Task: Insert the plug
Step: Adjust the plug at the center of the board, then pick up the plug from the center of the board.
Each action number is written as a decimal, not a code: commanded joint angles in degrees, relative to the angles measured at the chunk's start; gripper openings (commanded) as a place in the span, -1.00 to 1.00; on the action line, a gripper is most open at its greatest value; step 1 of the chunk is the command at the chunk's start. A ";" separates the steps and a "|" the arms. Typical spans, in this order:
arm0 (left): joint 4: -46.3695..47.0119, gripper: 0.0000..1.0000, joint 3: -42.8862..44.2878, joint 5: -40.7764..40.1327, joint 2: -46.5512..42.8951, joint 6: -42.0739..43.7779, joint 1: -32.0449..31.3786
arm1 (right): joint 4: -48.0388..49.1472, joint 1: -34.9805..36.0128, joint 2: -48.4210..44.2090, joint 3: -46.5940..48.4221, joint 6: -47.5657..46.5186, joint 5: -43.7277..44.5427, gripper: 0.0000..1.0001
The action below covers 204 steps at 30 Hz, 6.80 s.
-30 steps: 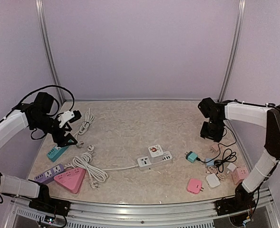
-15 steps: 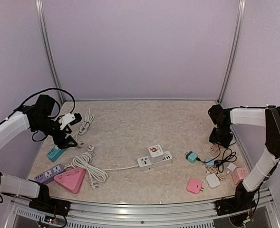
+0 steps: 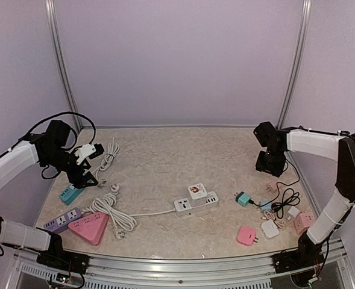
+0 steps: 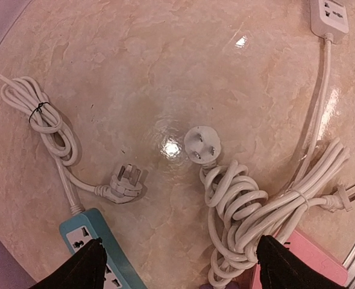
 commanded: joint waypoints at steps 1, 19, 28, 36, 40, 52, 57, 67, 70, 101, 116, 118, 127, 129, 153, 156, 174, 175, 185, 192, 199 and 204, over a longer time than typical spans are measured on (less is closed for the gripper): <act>0.50 0.68 -0.75 -0.61 -0.93 -0.39 0.50 | 8.09 -2.61 -0.89 -7.73 3.13 -9.65 -0.03; 0.55 0.68 -0.97 -0.84 -1.40 -0.32 0.58 | 4.56 -9.40 -1.05 -10.64 1.71 -5.26 0.12; 0.42 0.68 -0.97 -1.01 -1.52 -0.32 0.58 | 8.18 -9.47 3.28 -12.43 2.45 -7.89 0.28; -0.05 0.68 -0.97 -0.88 -1.95 -0.37 0.67 | 9.91 -9.54 5.00 -11.34 1.42 -8.56 -0.41; -2.03 0.68 0.71 0.85 -1.96 0.14 1.27 | 9.03 -8.31 1.21 -8.97 -2.60 -7.60 -0.91; -16.43 0.68 27.50 9.64 -1.54 -2.50 3.09 | 21.30 21.77 -12.69 16.19 -18.32 5.06 -1.00; -15.15 0.70 38.16 5.45 -2.16 -6.68 -2.88 | 34.34 32.74 -9.38 24.57 -17.75 3.66 -1.00; -13.20 0.68 44.45 -5.16 -7.18 -12.29 -16.27 | 50.63 49.53 1.50 38.11 -26.85 3.14 -1.00; -5.96 0.61 38.89 -4.78 -13.10 -7.60 -21.32 | 54.10 51.84 4.54 40.30 -25.64 1.25 -1.00; 19.15 0.37 42.39 -24.28 -1.84 -13.02 -46.71 | 81.29 54.75 8.39 31.70 -4.39 -3.75 -1.00; 22.60 0.26 40.47 -26.74 -0.49 -12.78 -48.58 | 90.93 54.75 15.06 33.93 5.12 -1.82 -1.00; 22.54 0.16 39.62 -26.84 -0.56 -13.05 -48.61 | 89.76 54.75 15.87 35.44 5.16 -2.81 -1.00; 23.18 -0.69 39.34 -27.49 -0.65 -12.28 -48.63 | 87.32 54.73 17.77 37.27 7.32 -4.09 -1.00; 22.99 -0.88 39.39 -27.74 -0.80 -12.02 -48.62 | 86.95 54.77 17.41 36.88 7.29 -3.93 -1.00; 4.84 -1.00 34.19 -9.05 -7.98 4.52 -44.99 | 37.14 44.67 -6.73 27.27 -20.01 -37.42 0.95; 4.71 -1.00 34.57 -9.13 -7.39 5.49 -45.62 | 37.37 44.55 -5.54 28.30 -19.37 -37.28 0.91; 4.34 -1.00 35.21 -9.22 -5.40 6.78 -46.63 | 42.28 44.28 3.01 35.01 -15.51 -51.58 -0.15; 4.30 -1.00 35.23 -9.15 -5.36 6.93 -46.77 | 42.77 44.32 2.89 34.60 -15.33 -51.62 -0.30; 2.33 0.81 33.97 -11.35 -5.29 8.45 -46.81 | 28.81 44.07 2.33 37.35 -12.62 -36.54 -1.00; -13.75 0.97 33.07 -17.89 -6.19 12.81 -36.65 | -7.65 43.97 11.68 49.55 -8.97 -10.16 -1.00; -28.93 0.97 23.65 -27.35 -4.49 4.15 -22.95 | -28.63 44.32 27.57 65.42 -8.59 -6.42 -1.00; -25.38 0.98 13.90 -21.33 -3.42 -0.56 -10.78 | -35.49 44.36 35.39 70.42 -8.88 -5.80 -1.00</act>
